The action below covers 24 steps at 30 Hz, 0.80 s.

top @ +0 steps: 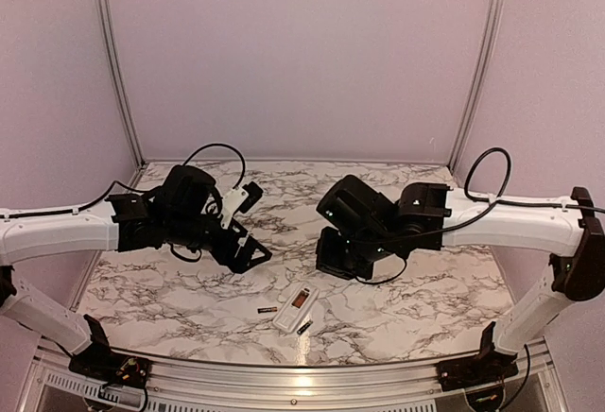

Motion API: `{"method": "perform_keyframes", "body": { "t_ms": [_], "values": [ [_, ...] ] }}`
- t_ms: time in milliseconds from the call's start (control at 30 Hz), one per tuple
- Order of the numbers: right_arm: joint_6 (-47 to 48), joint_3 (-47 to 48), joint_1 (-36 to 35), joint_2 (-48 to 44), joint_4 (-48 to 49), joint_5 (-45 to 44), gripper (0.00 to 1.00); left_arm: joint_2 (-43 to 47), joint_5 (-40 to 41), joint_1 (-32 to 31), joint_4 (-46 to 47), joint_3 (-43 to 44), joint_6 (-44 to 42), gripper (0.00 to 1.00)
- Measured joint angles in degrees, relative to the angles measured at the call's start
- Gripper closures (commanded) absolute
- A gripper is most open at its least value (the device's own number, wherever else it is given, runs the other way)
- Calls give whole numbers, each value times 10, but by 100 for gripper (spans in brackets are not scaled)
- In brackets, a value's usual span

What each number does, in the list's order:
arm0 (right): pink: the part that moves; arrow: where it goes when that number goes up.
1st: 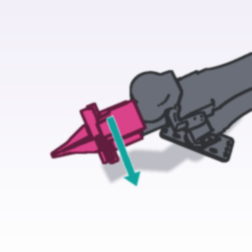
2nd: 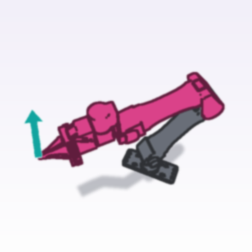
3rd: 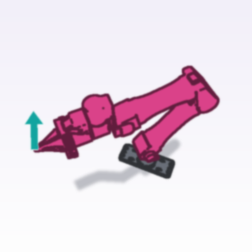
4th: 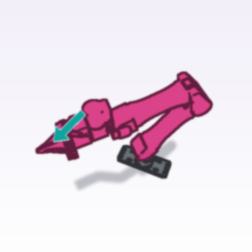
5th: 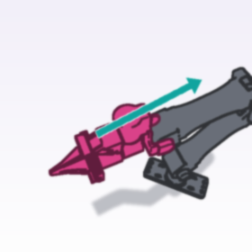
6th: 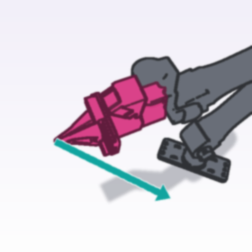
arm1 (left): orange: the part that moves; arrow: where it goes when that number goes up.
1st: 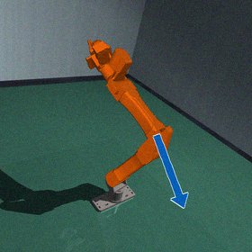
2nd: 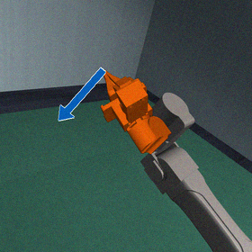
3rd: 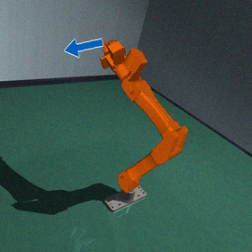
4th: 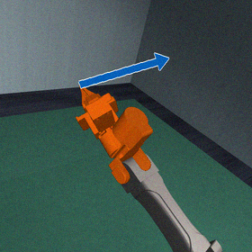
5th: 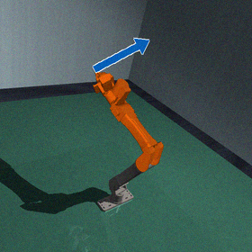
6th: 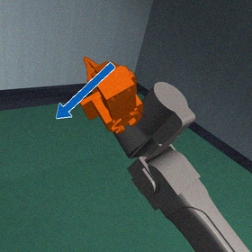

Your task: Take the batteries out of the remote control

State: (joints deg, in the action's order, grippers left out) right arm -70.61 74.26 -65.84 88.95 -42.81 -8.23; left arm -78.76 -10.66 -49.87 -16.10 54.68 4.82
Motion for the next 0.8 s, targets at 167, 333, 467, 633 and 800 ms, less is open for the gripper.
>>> {"method": "perform_keyframes", "body": {
  "t_ms": [167,333,467,633,800],
  "values": [
    [17,-8,4,-26,0,-24,100,78,37,0,43,-42,1,1],
    [48,-36,35,-51,16,-14,100,142,47,0,86,-79,-8,1],
    [90,-40,59,-57,28,5,100,215,47,0,115,-134,-28,2],
    [162,-36,80,-60,40,76,100,239,42,0,105,-121,-54,5],
    [233,1,92,-47,40,161,100,231,22,-1,76,-83,-72,9]
  ]
}}
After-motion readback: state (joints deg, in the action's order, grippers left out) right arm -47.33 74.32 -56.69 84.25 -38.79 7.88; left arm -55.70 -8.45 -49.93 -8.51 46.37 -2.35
